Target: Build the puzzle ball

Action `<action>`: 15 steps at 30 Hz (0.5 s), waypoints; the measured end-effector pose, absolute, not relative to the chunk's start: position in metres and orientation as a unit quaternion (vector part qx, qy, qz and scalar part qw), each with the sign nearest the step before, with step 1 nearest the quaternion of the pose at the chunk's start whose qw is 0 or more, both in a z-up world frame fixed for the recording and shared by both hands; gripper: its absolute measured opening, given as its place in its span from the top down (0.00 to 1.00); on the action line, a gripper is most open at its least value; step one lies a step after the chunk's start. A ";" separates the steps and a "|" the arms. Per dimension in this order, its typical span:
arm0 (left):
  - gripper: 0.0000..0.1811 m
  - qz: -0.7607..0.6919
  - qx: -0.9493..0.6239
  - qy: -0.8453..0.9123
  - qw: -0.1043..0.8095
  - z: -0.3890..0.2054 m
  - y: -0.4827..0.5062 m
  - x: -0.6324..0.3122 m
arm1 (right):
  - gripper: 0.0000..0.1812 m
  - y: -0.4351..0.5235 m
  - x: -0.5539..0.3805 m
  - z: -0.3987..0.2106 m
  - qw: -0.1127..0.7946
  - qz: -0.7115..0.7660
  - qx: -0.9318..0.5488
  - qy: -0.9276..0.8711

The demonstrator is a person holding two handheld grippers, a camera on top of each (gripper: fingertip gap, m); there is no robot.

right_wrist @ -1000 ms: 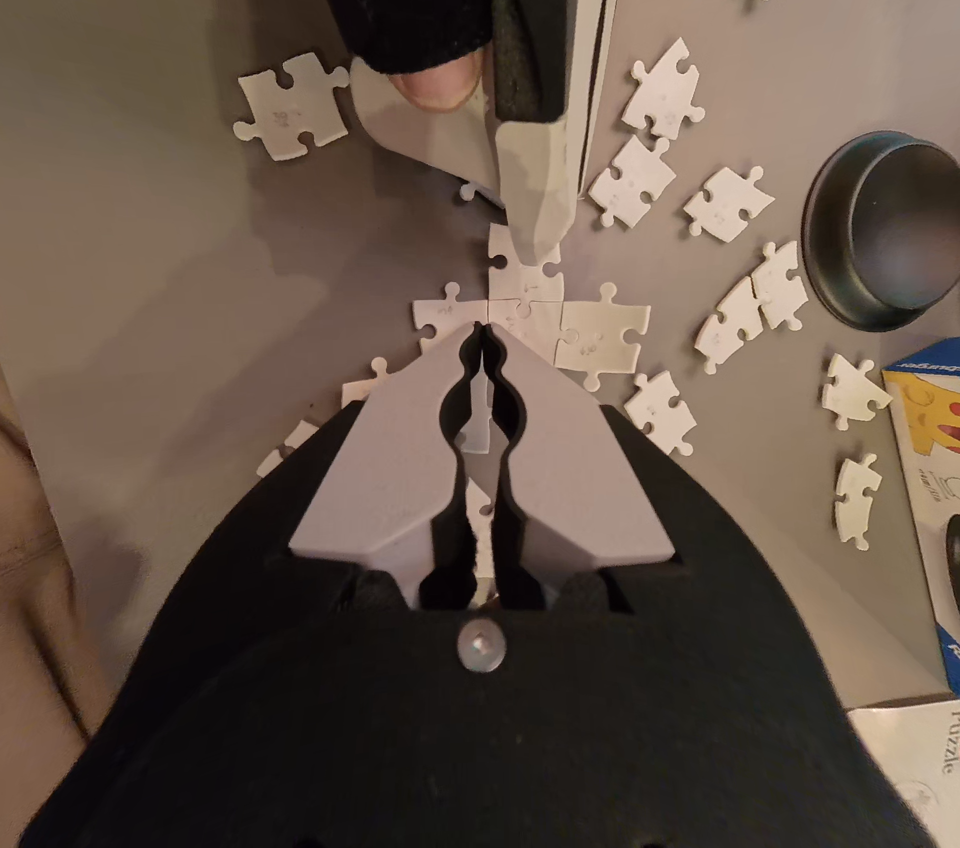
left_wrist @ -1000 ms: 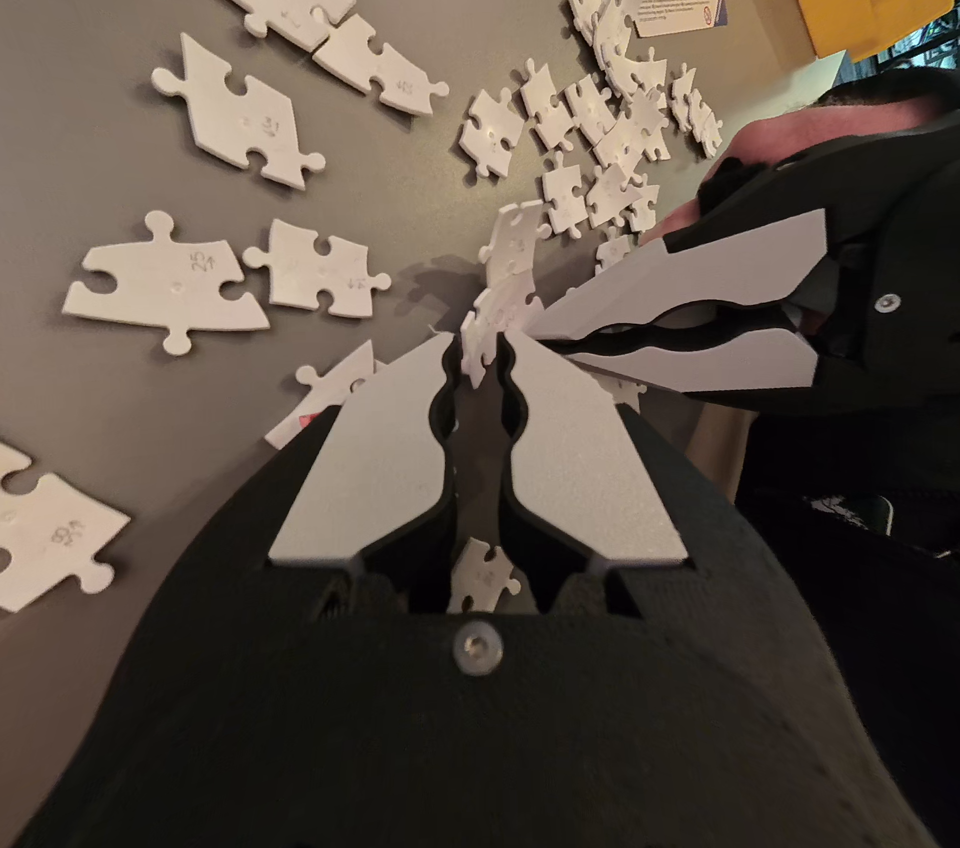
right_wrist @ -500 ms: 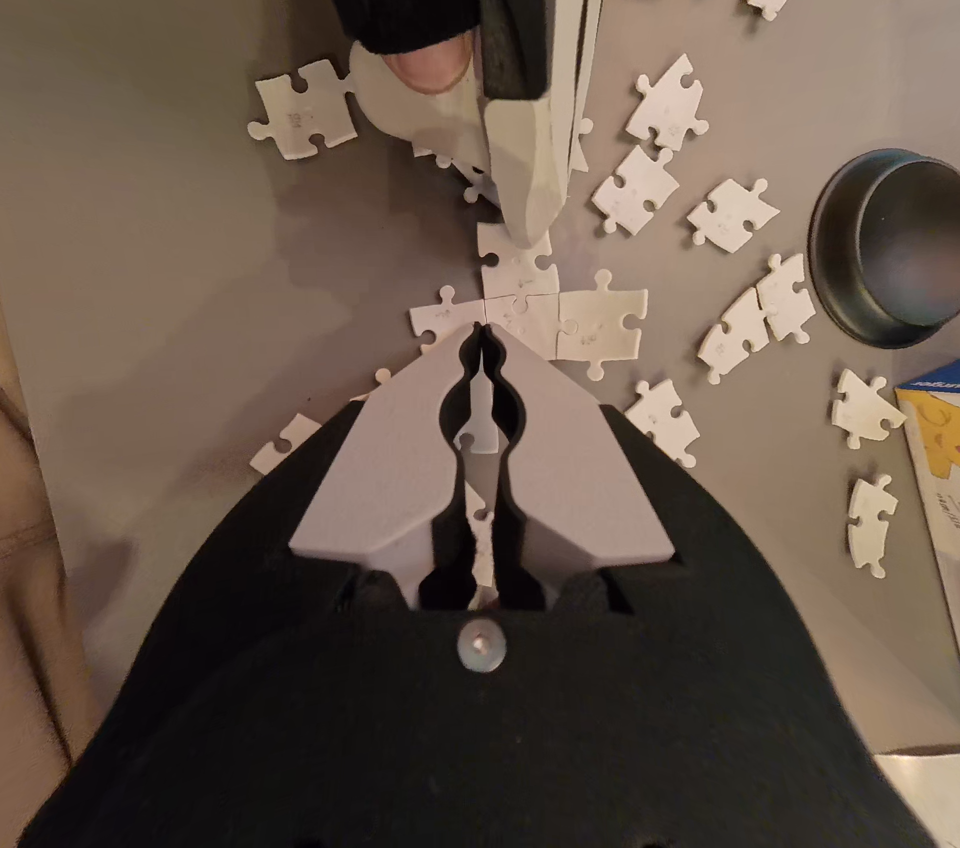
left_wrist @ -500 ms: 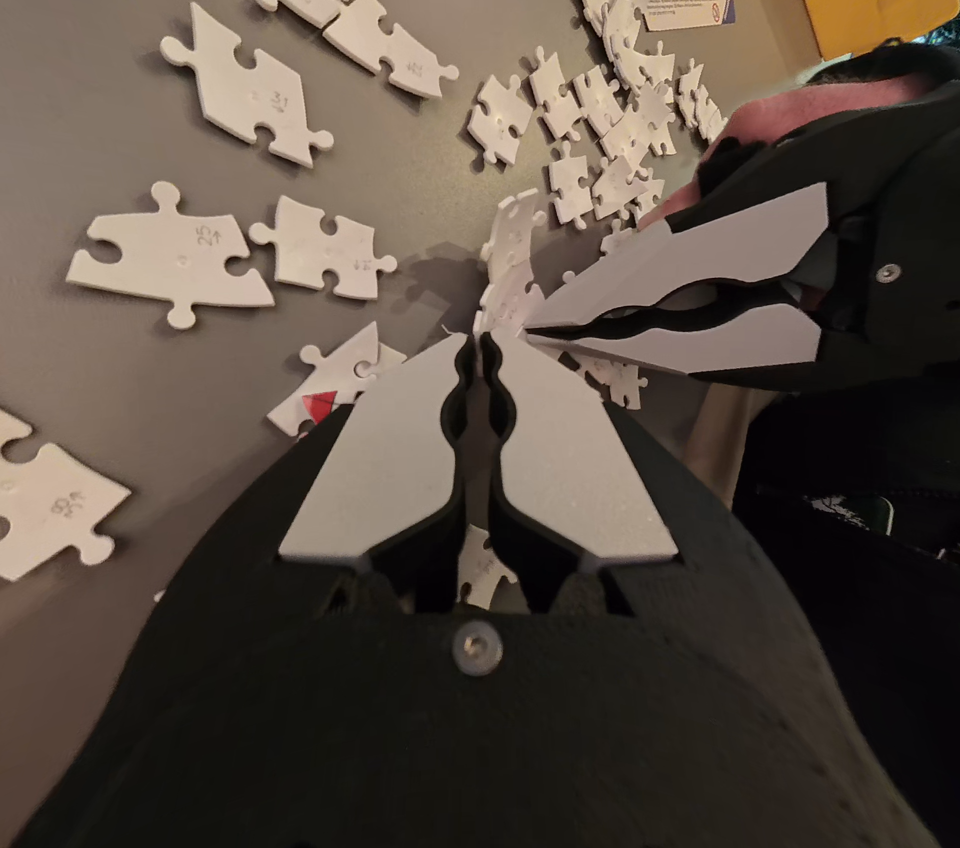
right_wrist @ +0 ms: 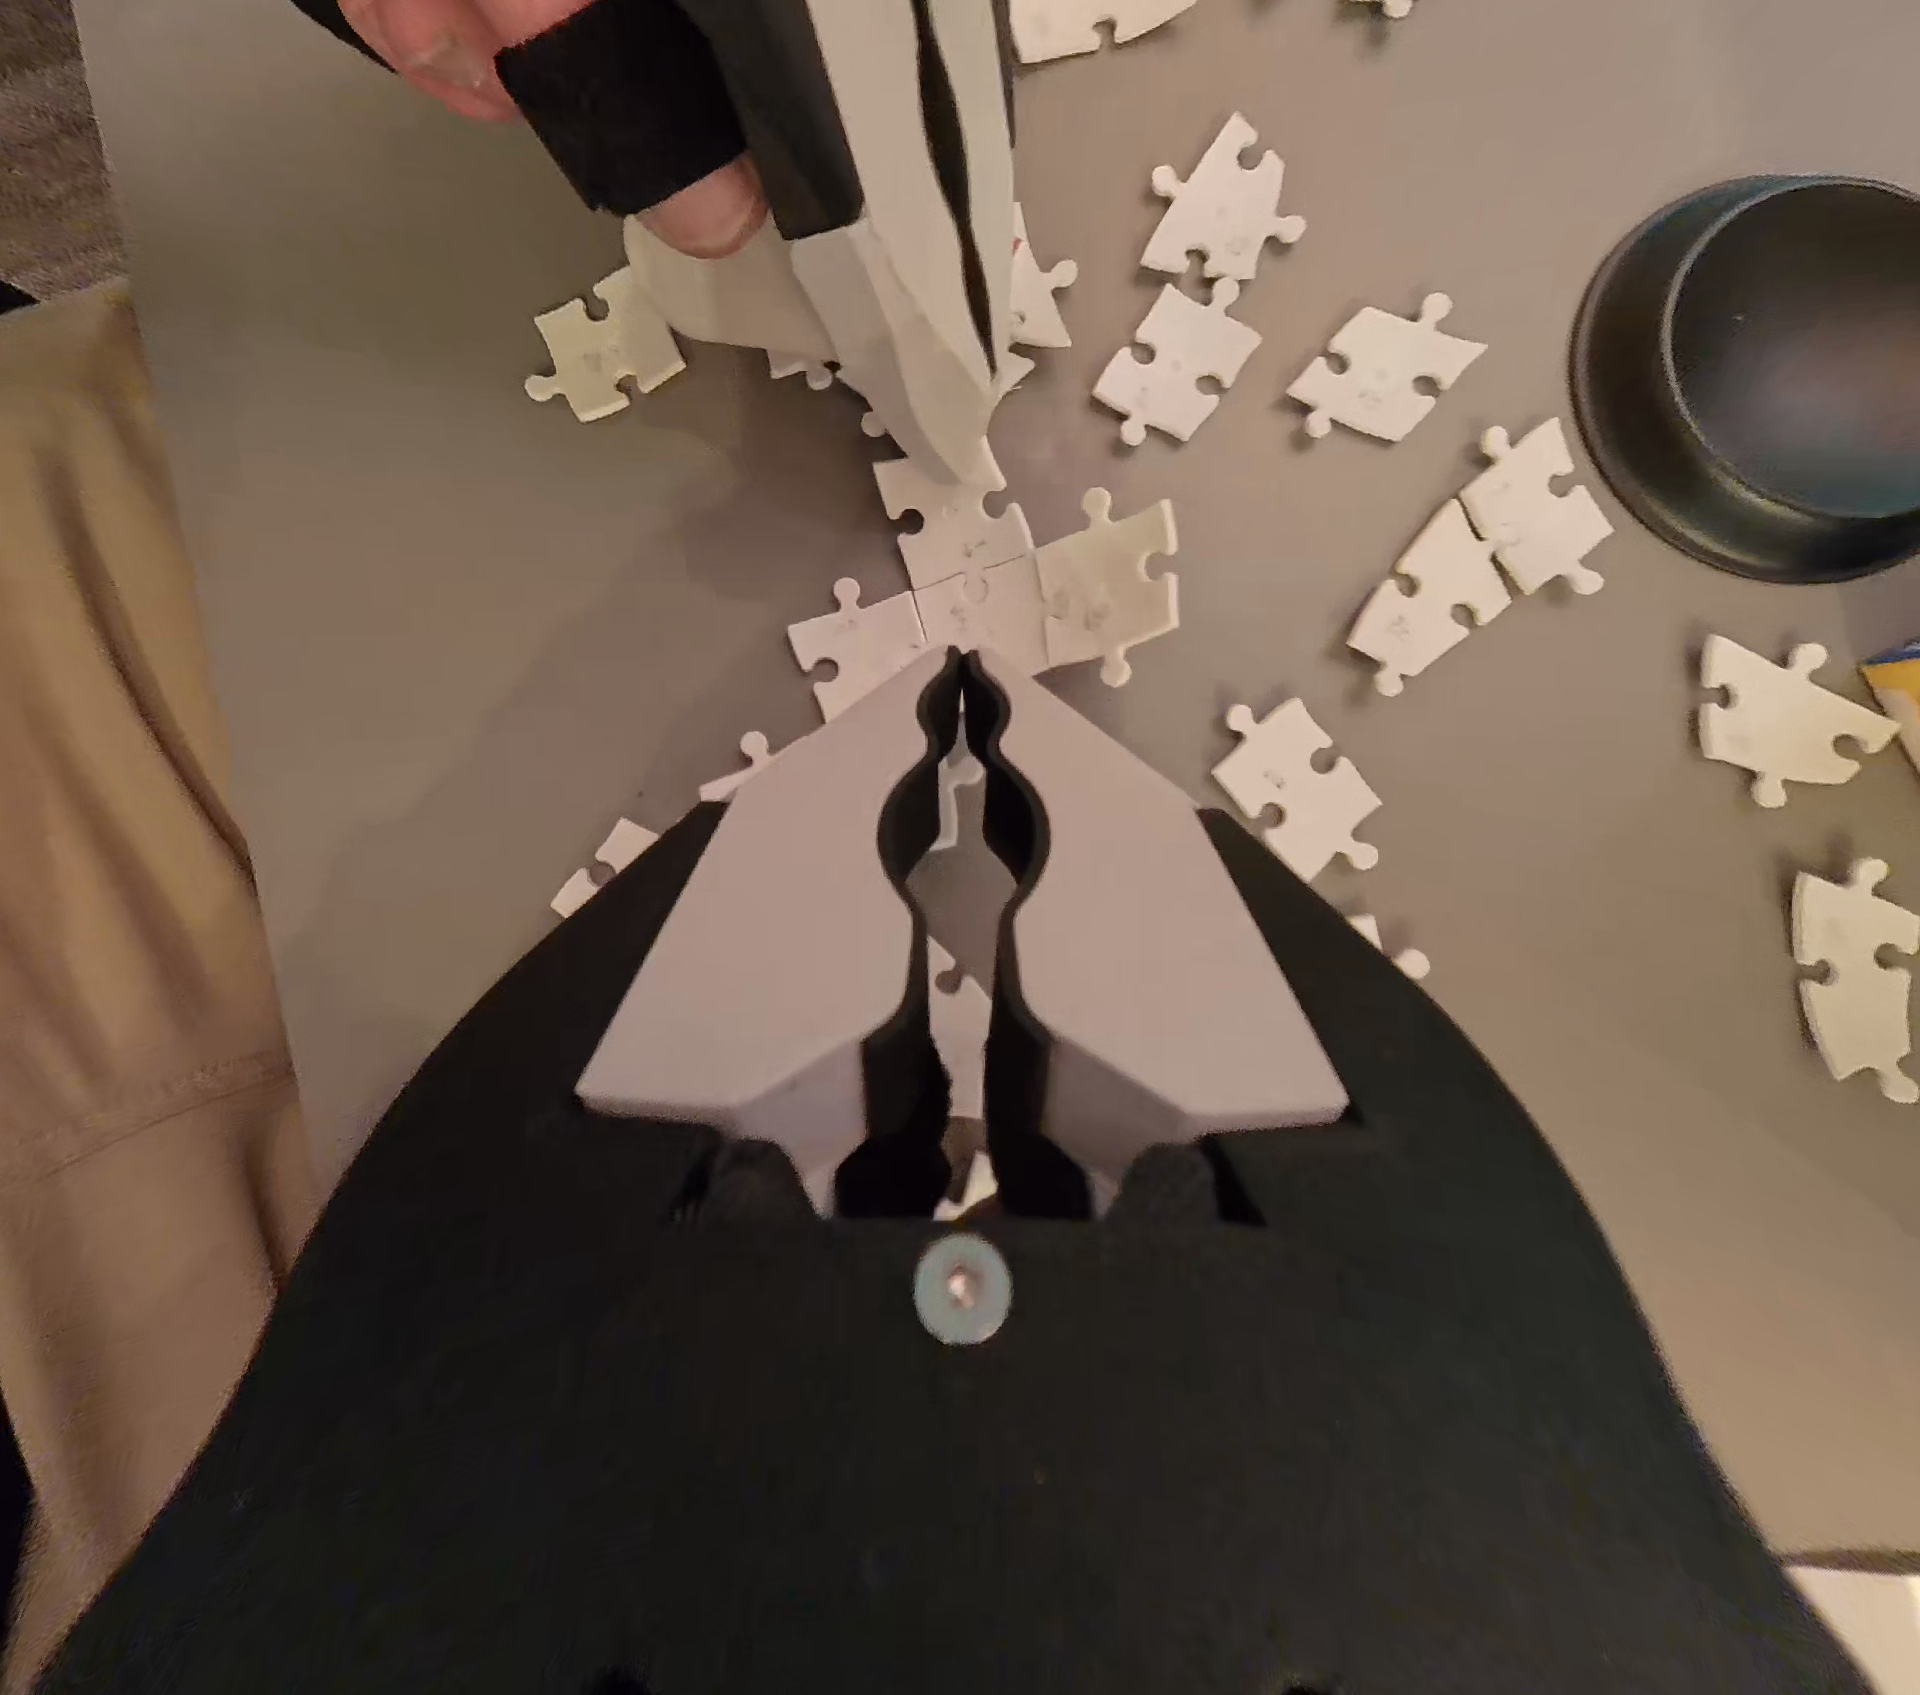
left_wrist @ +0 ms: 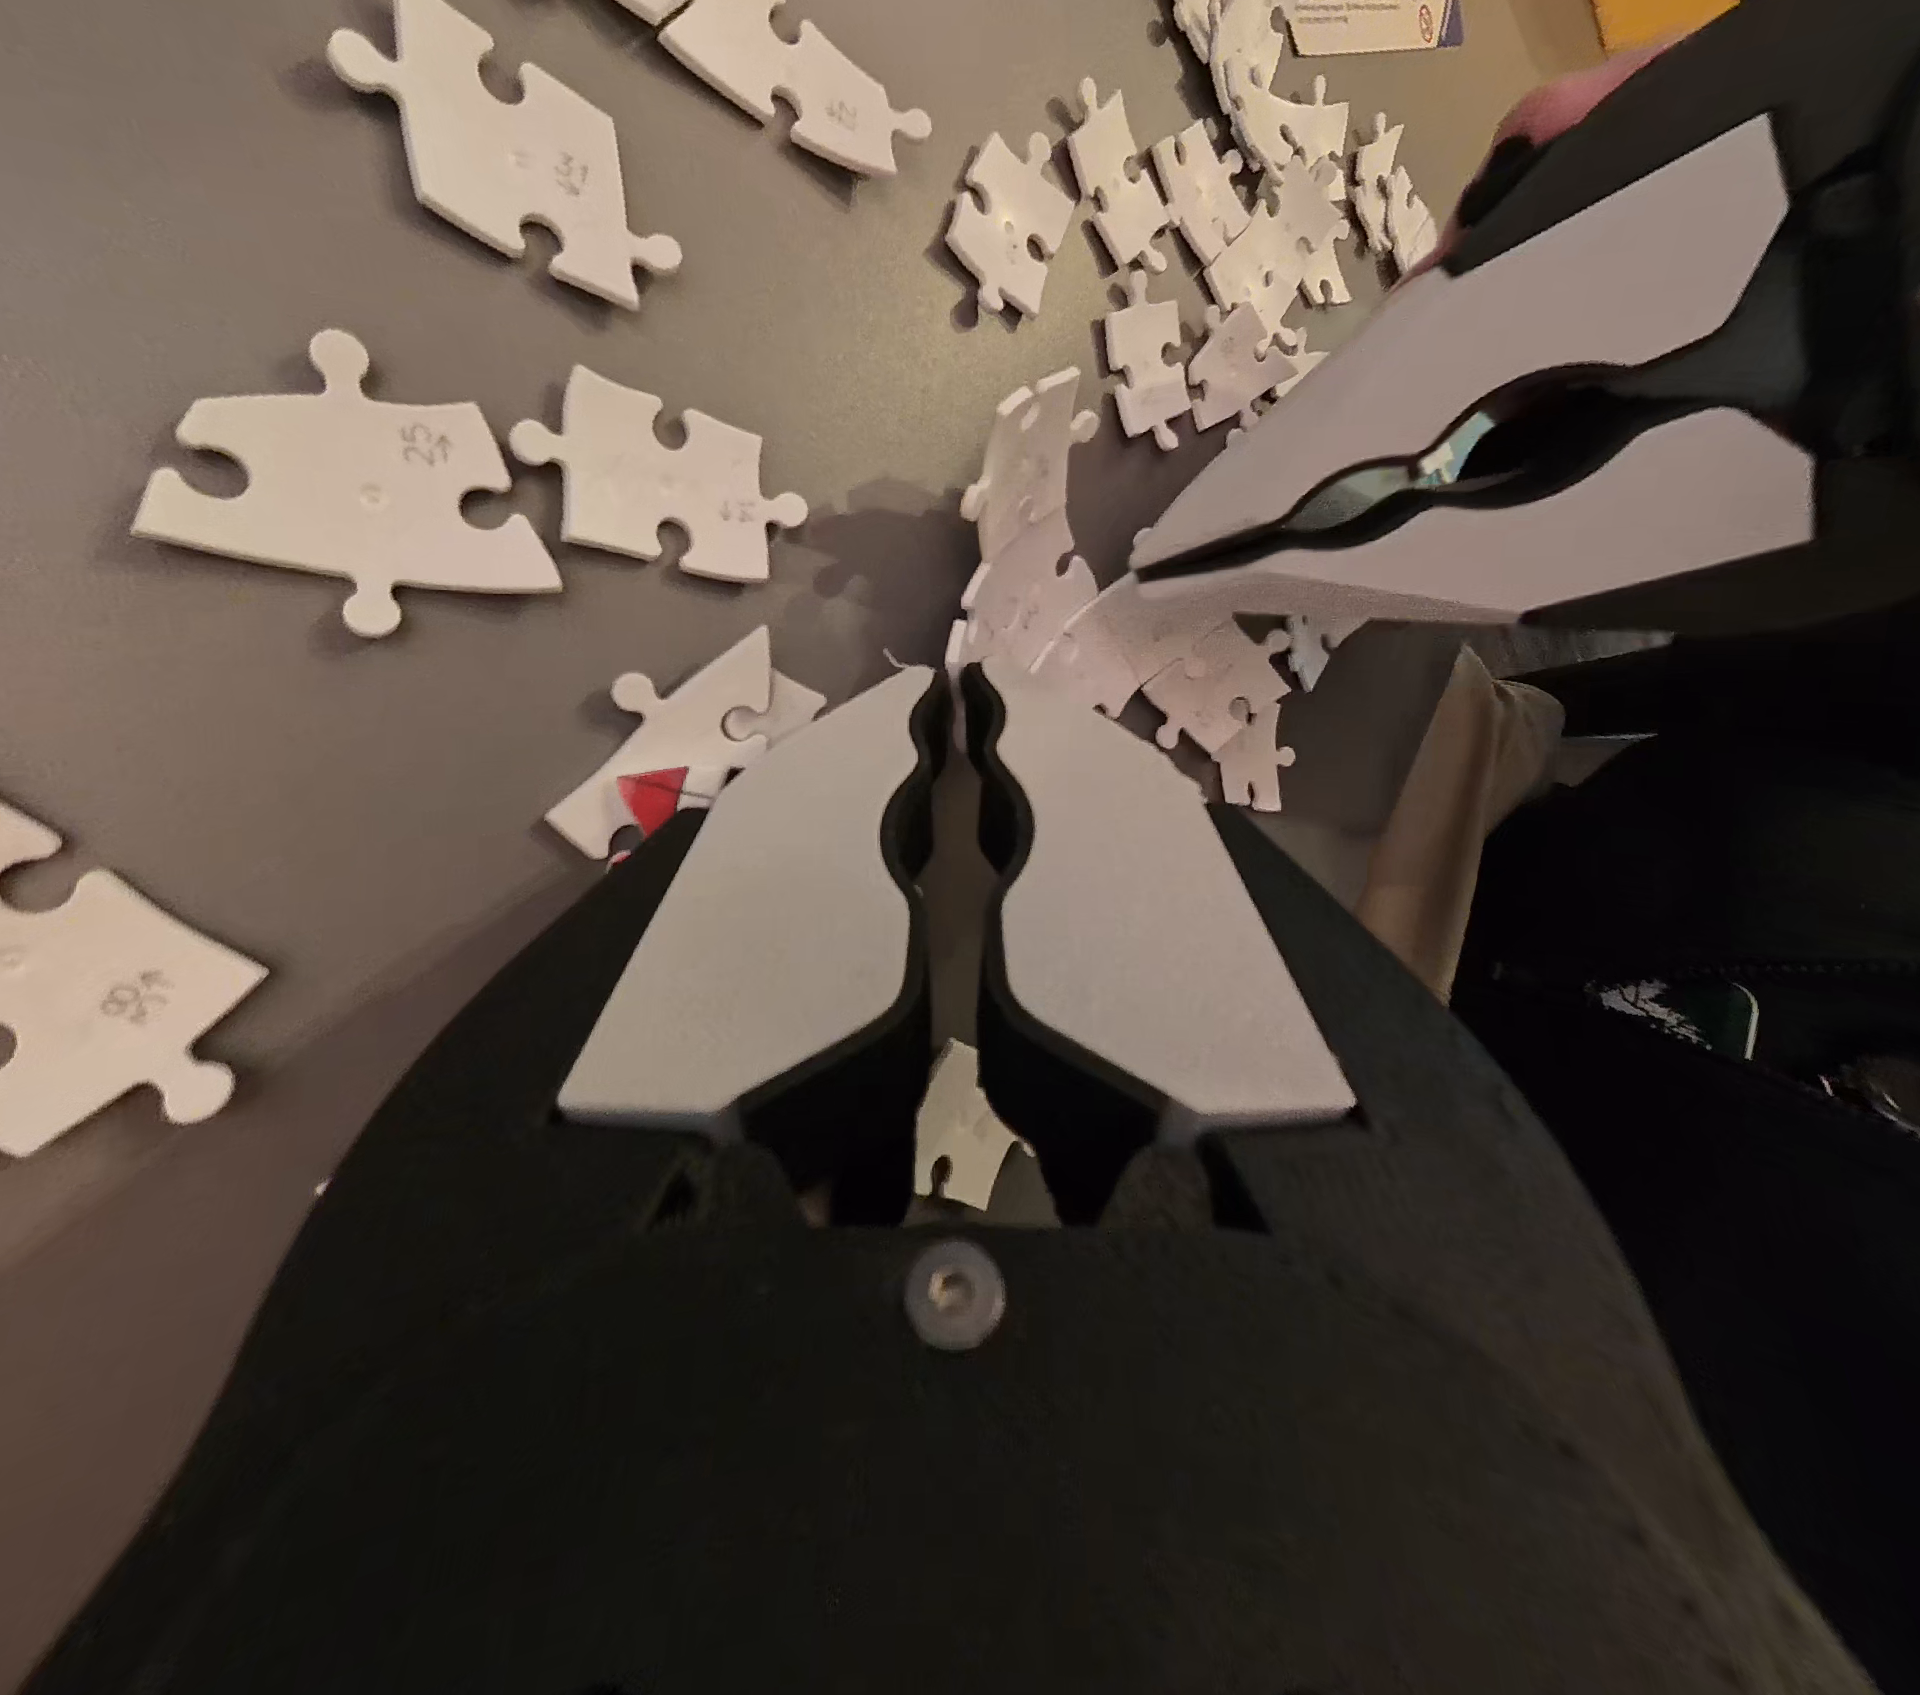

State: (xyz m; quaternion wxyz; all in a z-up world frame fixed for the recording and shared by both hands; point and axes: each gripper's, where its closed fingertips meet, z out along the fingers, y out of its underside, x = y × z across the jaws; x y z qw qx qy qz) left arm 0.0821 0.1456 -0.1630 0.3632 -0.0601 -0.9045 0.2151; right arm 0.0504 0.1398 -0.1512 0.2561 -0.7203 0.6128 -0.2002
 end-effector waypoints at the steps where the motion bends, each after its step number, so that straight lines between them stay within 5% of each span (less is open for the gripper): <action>1: 0.99 0.215 -0.059 -0.904 0.364 -0.163 0.146 0.082 | 1.00 0.138 0.049 -0.150 0.258 -0.198 -0.718 0.615; 15: 0.99 0.215 -0.062 -0.906 0.359 -0.160 0.146 0.079 | 1.00 0.150 0.049 -0.171 0.215 -0.182 -0.747 0.602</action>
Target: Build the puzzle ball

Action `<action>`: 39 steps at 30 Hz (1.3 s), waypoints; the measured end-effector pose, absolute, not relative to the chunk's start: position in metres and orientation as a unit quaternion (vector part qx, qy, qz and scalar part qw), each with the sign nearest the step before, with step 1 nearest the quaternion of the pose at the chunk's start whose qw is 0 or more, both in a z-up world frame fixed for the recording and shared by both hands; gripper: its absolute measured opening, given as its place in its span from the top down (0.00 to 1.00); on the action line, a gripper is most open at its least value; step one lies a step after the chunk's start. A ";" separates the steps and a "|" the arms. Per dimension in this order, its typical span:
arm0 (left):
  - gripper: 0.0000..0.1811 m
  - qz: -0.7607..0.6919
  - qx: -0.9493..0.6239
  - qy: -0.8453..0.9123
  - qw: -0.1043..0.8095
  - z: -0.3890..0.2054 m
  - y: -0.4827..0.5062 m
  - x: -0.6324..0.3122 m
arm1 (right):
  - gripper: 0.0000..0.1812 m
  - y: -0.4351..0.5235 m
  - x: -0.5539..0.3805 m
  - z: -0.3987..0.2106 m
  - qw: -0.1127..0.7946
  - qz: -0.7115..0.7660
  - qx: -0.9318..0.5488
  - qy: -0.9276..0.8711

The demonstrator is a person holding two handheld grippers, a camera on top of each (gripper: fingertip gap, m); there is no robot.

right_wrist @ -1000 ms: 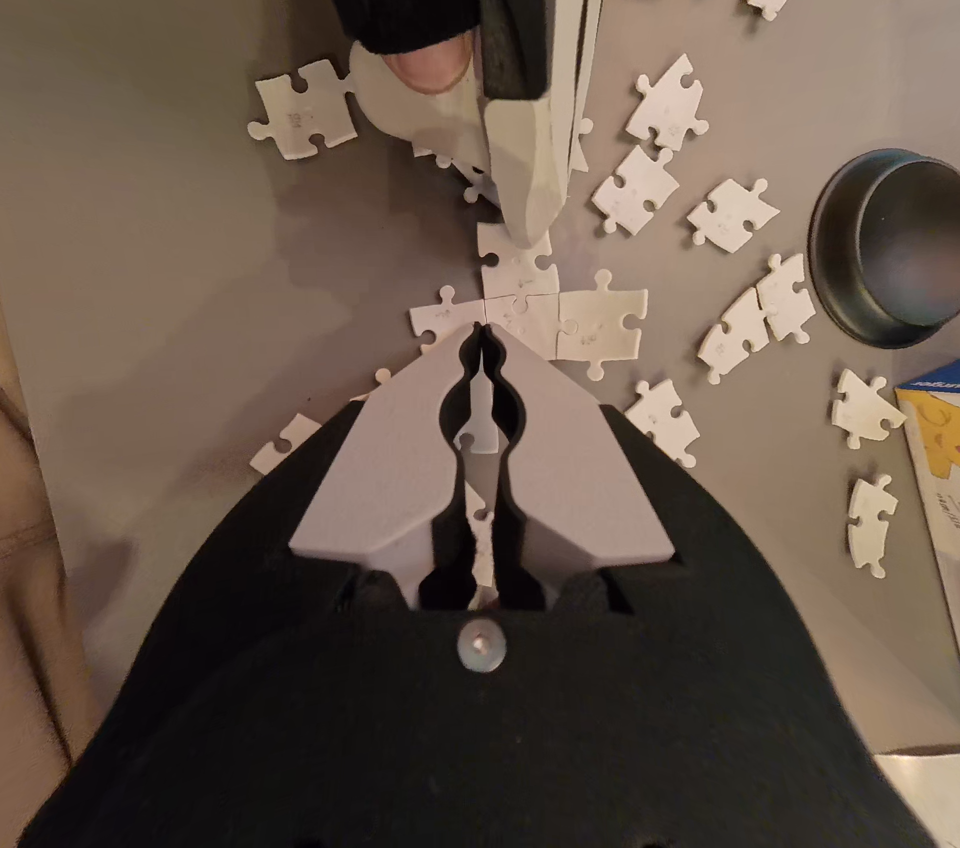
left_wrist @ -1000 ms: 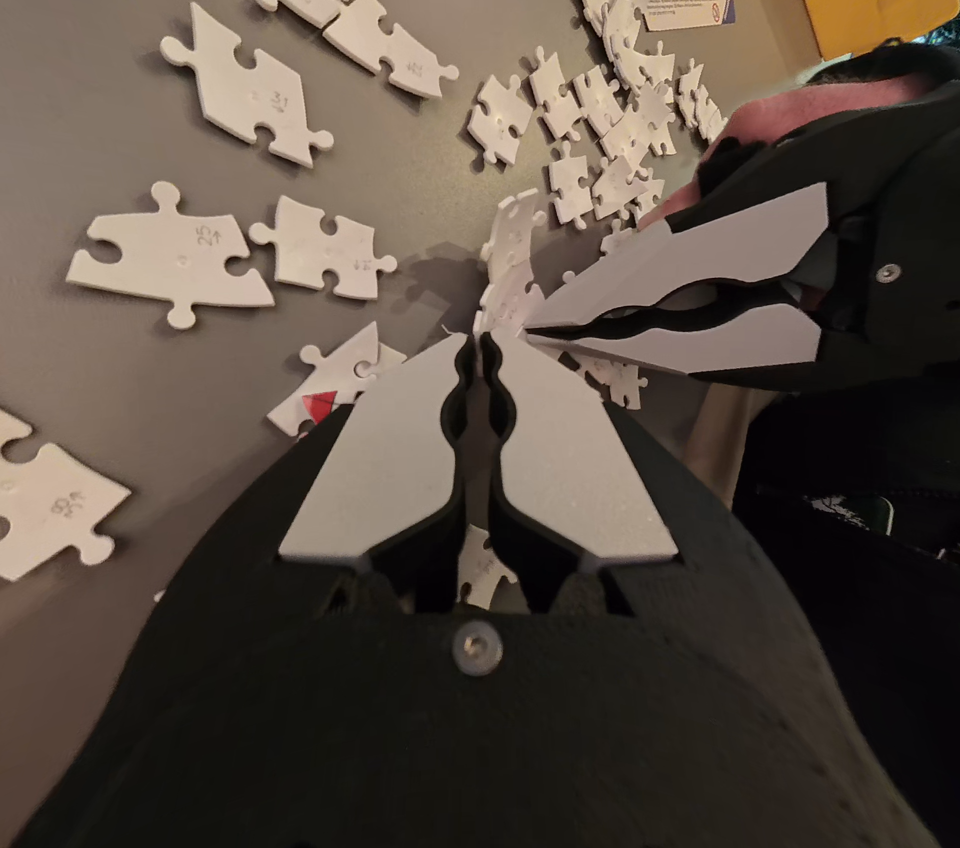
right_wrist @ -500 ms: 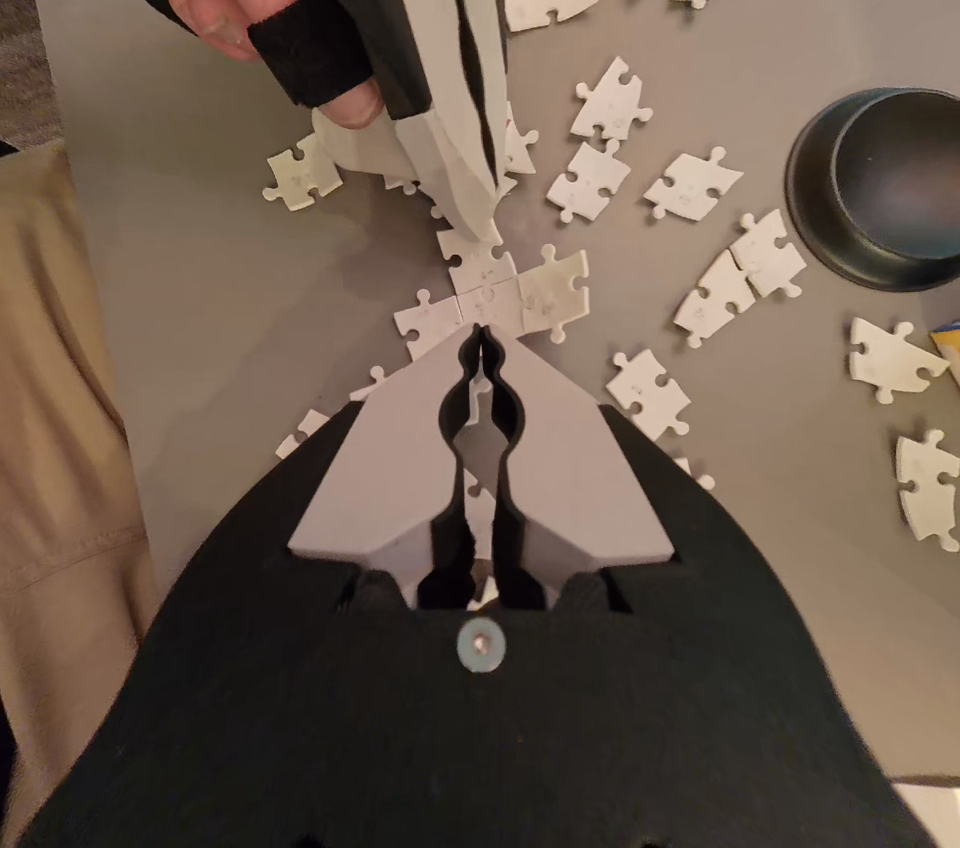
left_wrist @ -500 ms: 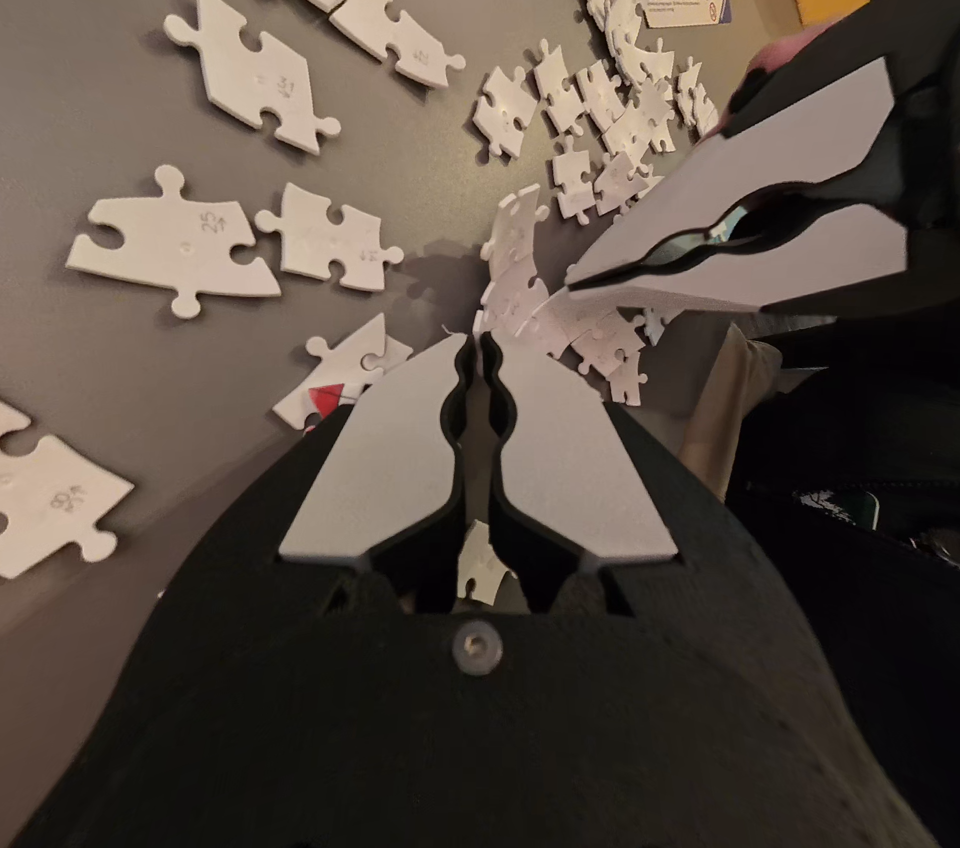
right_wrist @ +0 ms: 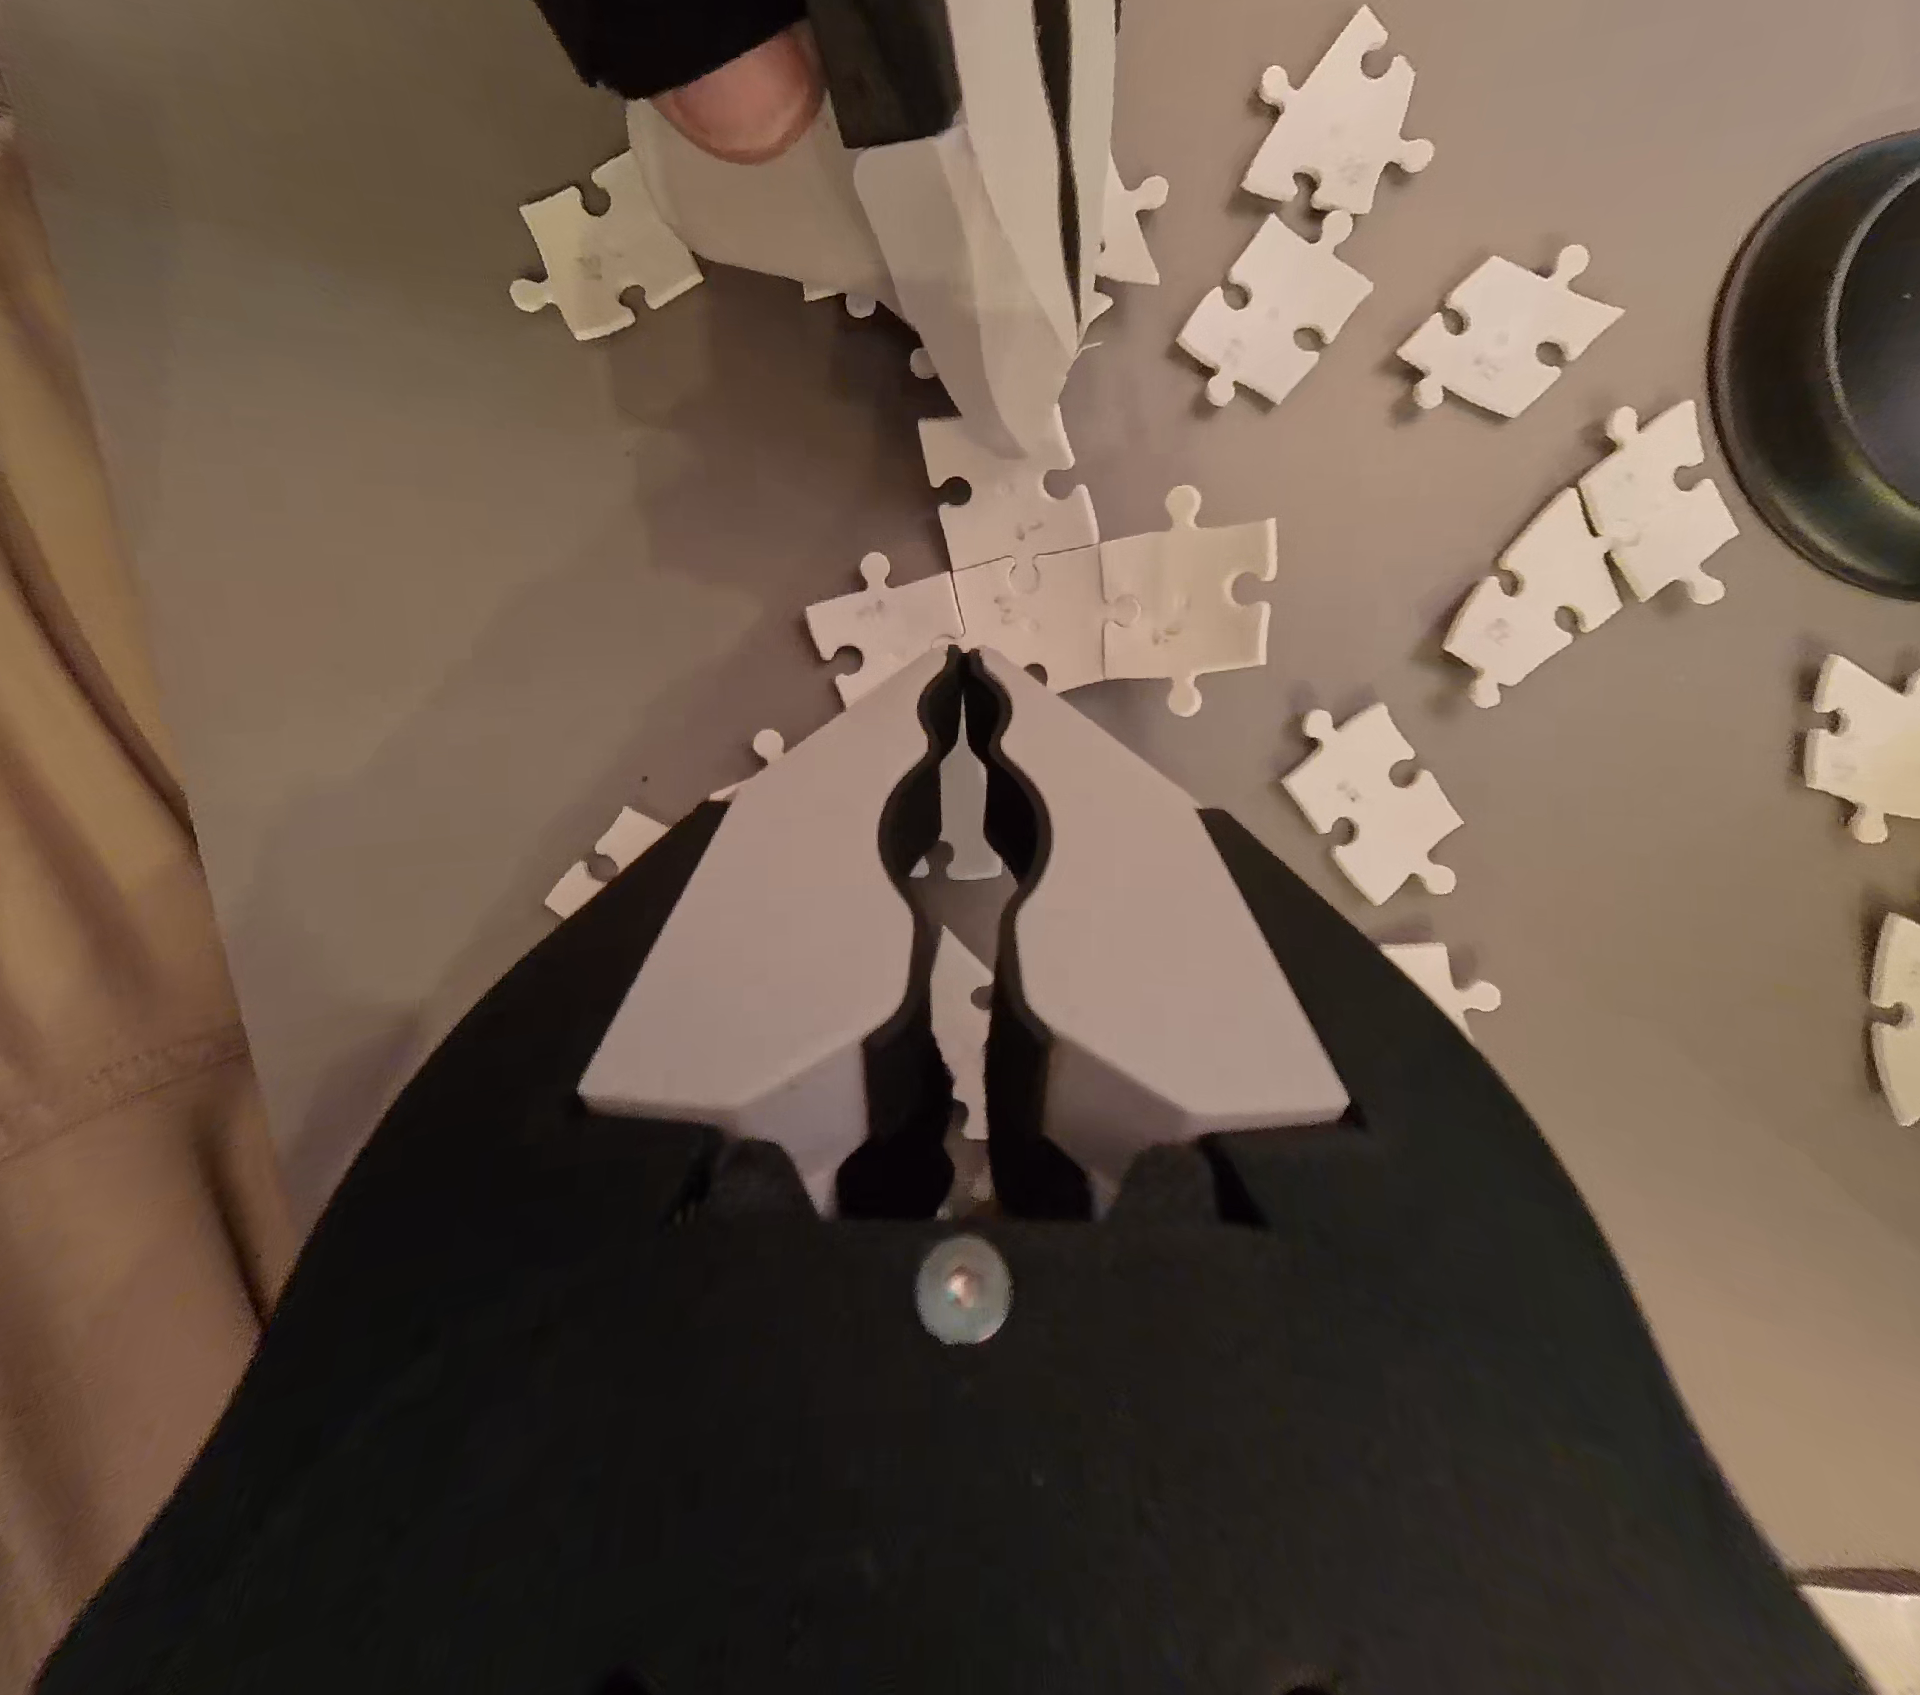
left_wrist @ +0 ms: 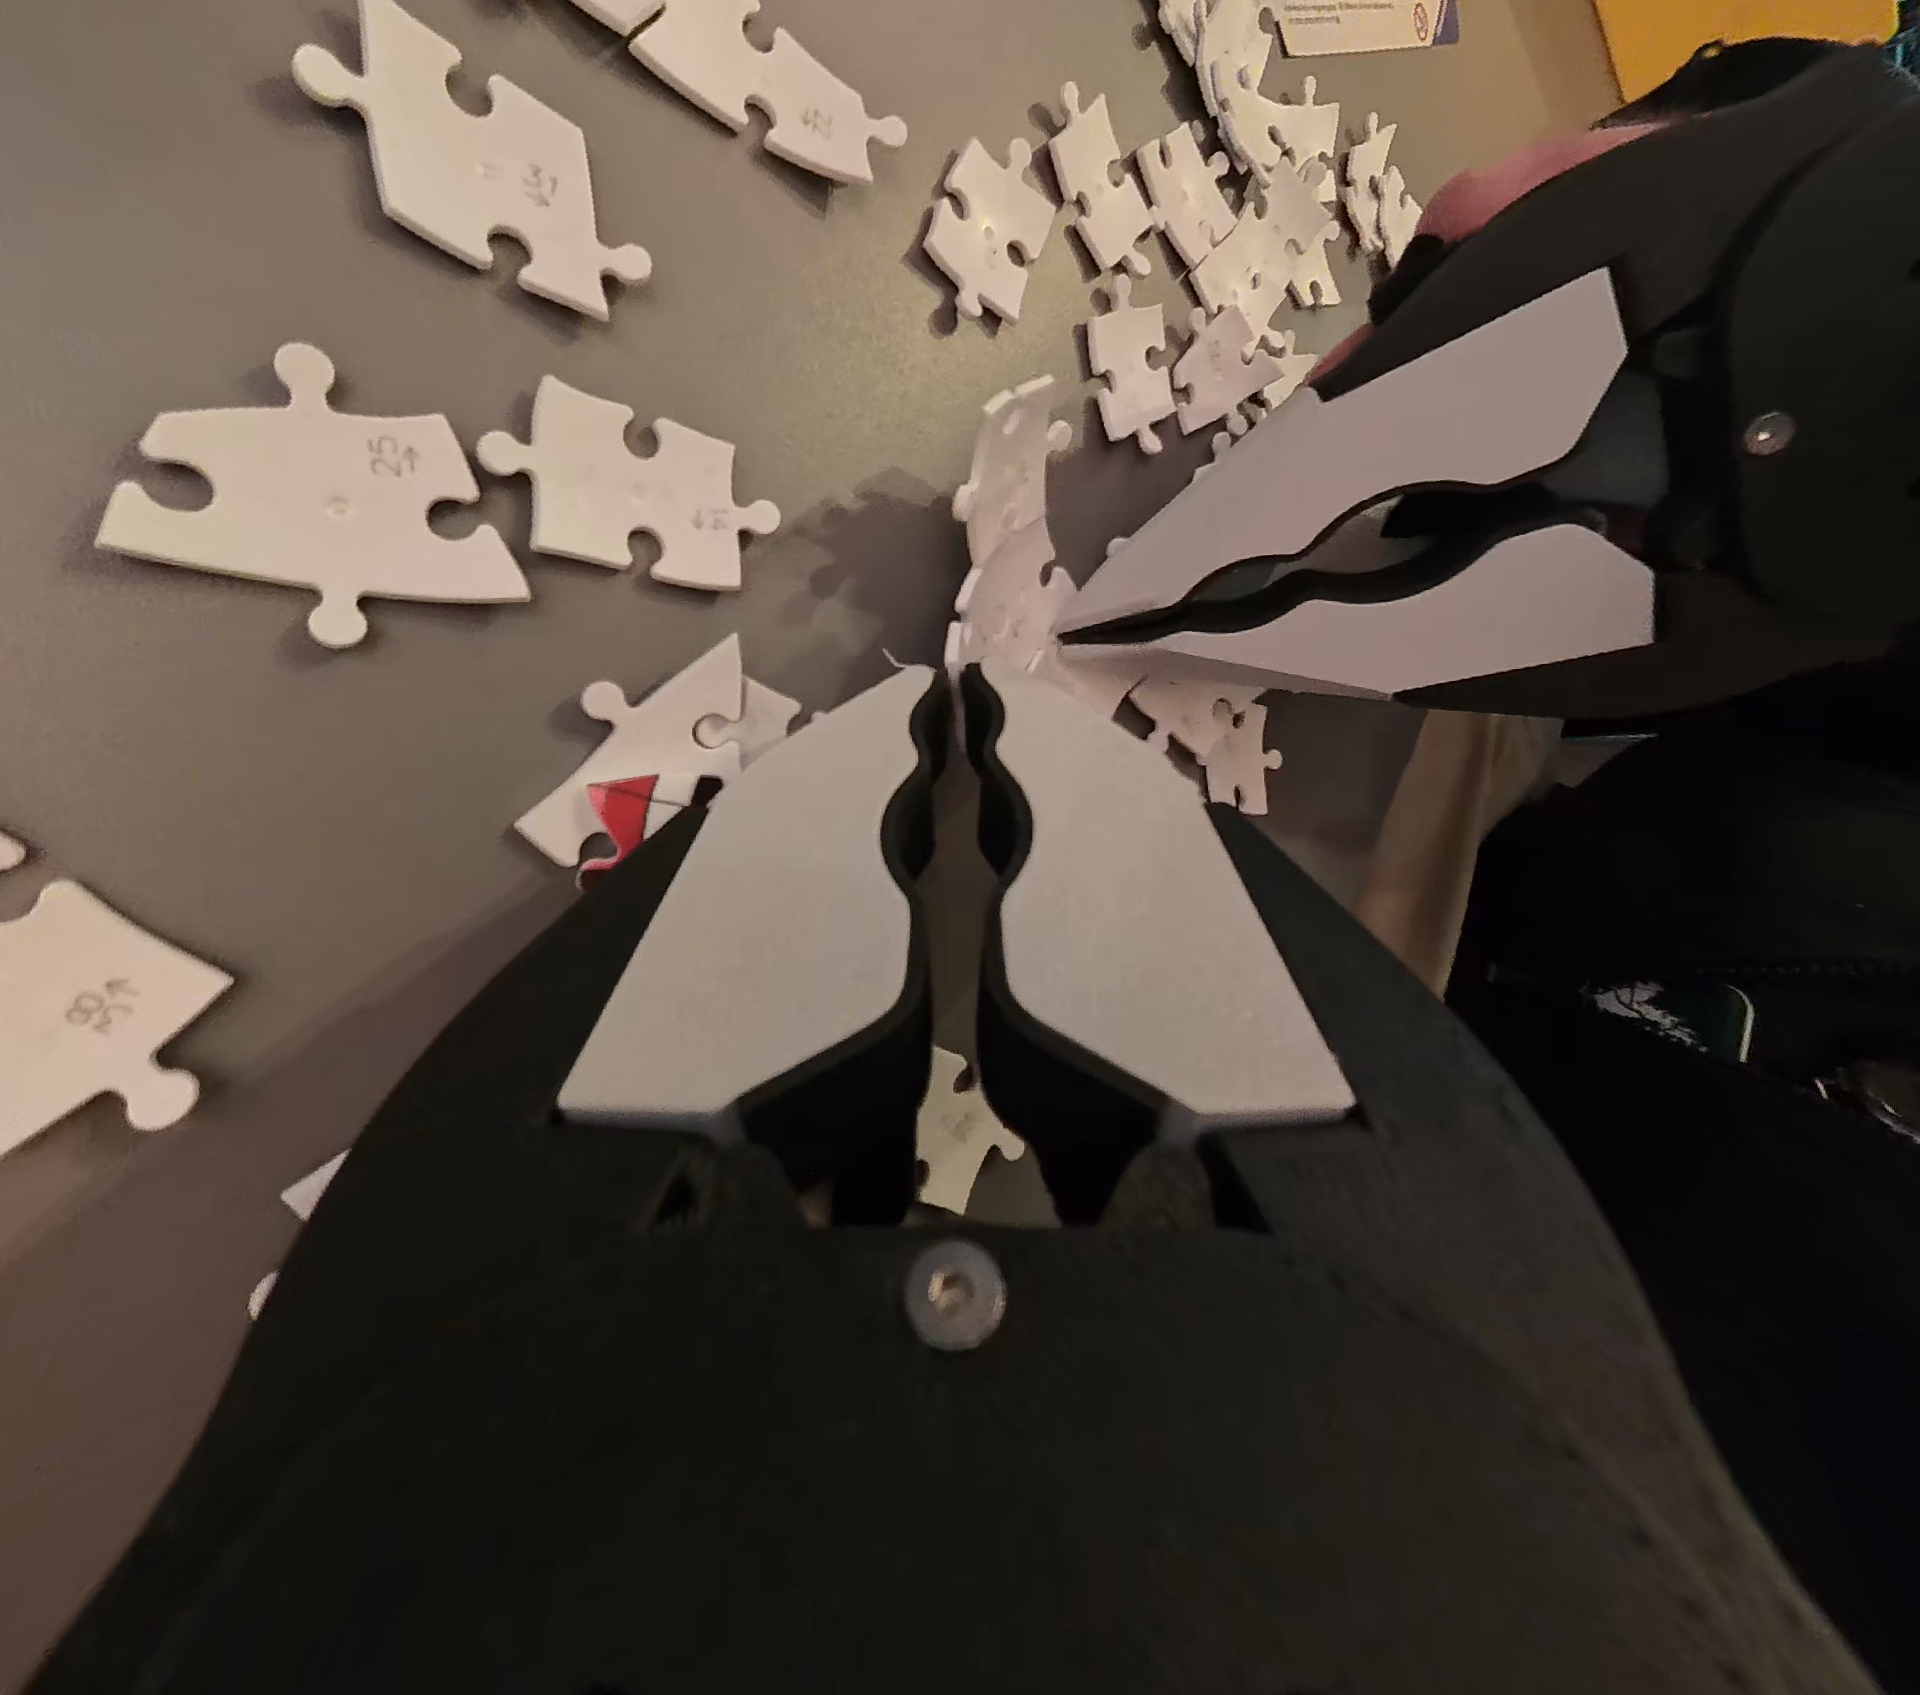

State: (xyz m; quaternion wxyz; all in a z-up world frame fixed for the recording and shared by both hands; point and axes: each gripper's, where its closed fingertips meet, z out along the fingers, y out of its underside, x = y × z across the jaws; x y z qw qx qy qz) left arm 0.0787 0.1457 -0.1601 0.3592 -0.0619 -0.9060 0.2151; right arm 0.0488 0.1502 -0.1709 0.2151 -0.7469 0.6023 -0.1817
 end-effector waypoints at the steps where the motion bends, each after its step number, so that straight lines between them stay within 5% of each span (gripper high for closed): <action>1: 0.99 0.215 -0.062 -0.906 0.360 -0.160 0.146 0.079 | 1.00 0.150 0.049 -0.171 0.215 -0.180 -0.746 0.604; 39: 0.99 0.216 -0.043 -0.909 0.354 -0.160 0.148 0.078 | 1.00 0.148 0.052 -0.164 0.205 -0.185 -0.735 0.619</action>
